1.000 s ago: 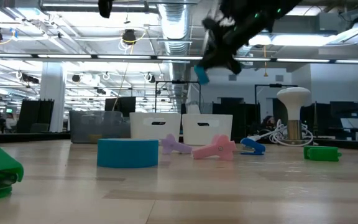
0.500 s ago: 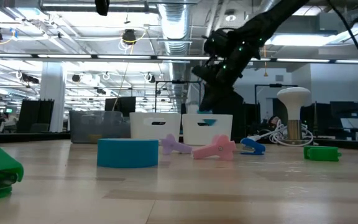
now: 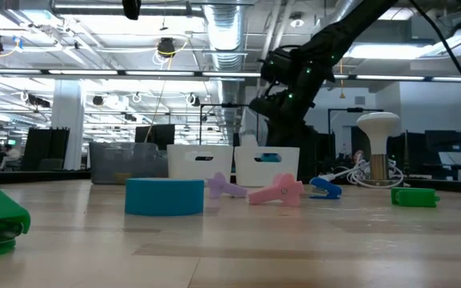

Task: Pick and place Stapler, Stapler remover, tape
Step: Put the top light blue tape into the right white bin, then put the top green stapler into the black bin

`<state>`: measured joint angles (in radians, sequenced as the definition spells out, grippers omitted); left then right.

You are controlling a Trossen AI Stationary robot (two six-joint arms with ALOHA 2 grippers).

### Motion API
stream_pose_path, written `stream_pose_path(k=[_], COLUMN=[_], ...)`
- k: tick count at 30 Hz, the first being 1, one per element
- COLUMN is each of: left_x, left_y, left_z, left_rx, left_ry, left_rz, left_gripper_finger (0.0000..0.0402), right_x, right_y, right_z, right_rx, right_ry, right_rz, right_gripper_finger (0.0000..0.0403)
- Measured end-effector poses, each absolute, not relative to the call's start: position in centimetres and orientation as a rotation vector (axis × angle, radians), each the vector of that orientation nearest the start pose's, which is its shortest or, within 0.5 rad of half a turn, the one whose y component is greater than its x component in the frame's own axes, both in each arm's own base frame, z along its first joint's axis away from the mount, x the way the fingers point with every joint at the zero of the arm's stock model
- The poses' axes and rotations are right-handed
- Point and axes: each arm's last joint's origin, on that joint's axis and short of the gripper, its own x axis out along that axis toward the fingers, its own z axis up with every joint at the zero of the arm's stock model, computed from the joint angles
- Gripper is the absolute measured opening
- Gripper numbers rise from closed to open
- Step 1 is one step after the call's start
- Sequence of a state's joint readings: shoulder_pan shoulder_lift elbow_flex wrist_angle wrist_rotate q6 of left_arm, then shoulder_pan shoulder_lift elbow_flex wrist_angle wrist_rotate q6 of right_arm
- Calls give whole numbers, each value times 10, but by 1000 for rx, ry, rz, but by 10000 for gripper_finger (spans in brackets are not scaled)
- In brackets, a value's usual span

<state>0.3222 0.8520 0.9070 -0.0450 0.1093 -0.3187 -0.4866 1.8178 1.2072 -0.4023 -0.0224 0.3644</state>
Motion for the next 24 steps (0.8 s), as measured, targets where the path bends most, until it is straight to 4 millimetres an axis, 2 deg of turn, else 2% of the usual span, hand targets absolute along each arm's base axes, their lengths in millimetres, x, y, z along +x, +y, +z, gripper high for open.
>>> stream_pose_path(k=[7,12,15,19,21,24], left_x=[176,176,176,176,176,175], left_y=[55,55,55,55,55,55], left_z=[376,376,376,376,377,377], left_rx=[-315,-315,-315,-315,-315,-315], left_ry=[-43,-43,-43,-43,-44,-43], left_rz=[210,210,210,209,209,209], left_gripper_finger=[126,126,126,126,126,126], right_x=[329,335,347,364,368,368], right_y=[-171,-173,-176,-175,-167,-143], right_z=[186,194,218,259,285,326], right_rx=[602,621,634,631,583,461], right_ry=[911,853,770,661,602,509], right_rz=[-574,-527,-412,-221,-154,-84], right_gripper_finger=[139,194,206,202,195,181])
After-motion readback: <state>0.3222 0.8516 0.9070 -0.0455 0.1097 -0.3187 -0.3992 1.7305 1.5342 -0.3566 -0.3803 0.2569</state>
